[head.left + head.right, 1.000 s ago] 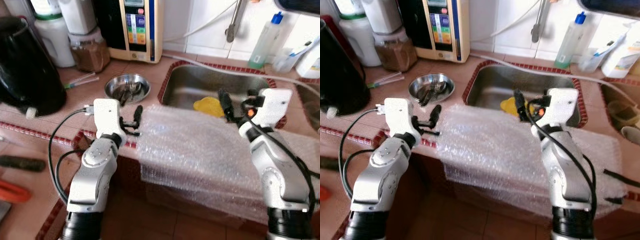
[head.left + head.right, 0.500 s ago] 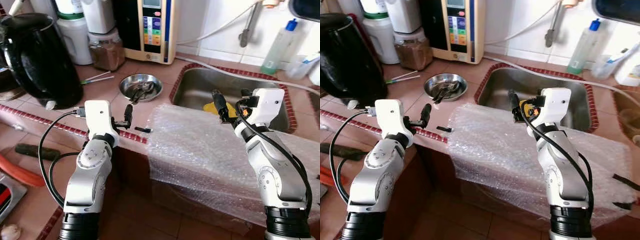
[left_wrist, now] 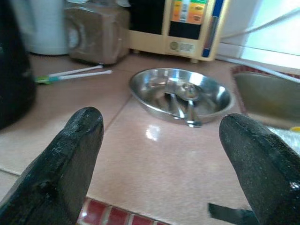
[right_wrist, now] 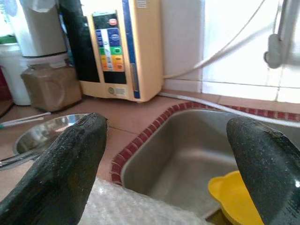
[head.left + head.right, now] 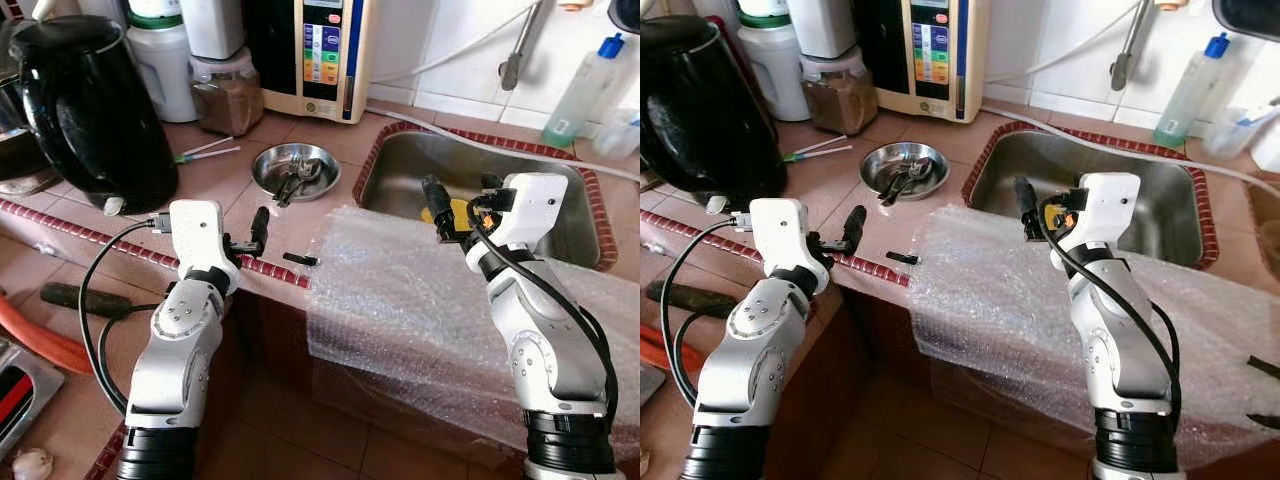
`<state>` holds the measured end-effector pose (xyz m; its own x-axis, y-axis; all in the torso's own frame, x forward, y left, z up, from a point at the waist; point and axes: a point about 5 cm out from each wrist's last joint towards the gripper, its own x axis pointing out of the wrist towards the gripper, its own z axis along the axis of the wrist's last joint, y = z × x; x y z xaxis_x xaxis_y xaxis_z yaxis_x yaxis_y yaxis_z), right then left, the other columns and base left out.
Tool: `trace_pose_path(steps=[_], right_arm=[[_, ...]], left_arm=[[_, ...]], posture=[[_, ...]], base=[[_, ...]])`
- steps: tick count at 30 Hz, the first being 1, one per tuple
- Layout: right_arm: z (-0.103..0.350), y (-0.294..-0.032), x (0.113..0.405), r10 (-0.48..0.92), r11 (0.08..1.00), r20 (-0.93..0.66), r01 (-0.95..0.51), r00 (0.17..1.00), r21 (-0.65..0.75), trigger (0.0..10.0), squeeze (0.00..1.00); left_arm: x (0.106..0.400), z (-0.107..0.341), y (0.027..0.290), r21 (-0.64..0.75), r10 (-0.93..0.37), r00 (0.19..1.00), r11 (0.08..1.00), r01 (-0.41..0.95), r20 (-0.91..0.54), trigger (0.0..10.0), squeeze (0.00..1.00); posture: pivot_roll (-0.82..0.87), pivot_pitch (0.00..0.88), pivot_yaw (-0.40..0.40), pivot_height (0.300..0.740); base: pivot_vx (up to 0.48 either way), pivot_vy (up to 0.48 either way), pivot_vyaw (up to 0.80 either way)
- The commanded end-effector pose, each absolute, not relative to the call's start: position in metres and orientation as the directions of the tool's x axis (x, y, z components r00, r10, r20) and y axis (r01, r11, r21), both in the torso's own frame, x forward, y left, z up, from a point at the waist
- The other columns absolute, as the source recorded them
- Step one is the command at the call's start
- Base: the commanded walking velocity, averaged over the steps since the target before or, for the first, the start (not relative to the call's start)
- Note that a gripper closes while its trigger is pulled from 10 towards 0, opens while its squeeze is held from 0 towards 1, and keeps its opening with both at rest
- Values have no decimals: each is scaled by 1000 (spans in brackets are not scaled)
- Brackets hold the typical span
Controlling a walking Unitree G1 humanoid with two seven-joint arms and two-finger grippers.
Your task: Kitchen organization
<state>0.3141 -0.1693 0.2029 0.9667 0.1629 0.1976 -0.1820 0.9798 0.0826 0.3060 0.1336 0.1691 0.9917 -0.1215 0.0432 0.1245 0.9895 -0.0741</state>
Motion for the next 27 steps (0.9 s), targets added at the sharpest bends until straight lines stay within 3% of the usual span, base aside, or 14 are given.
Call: trace_pose_path(steps=[1, 7, 27], right_arm=[[208, -169, 314, 162, 981, 223, -182, 961, 71, 10000, 0], [208, -169, 314, 160, 981, 222, -179, 962, 72, 10000, 0], [206, -171, 313, 156, 982, 216, -175, 964, 68, 10000, 0]], left_arm=[[304, 173, 132, -72, -141, 988, 987, 146, 65, 10000, 0], [303, 173, 131, -85, -158, 985, 983, 164, 73, 10000, 0], [302, 173, 129, -96, -185, 980, 977, 192, 74, 10000, 0]], posture=[[-64, 65, 3, 740], [-67, 68, 5, 740], [-68, 73, 8, 740]], base=[[0, 0, 0], [188, 0, 0], [442, 0, 0]])
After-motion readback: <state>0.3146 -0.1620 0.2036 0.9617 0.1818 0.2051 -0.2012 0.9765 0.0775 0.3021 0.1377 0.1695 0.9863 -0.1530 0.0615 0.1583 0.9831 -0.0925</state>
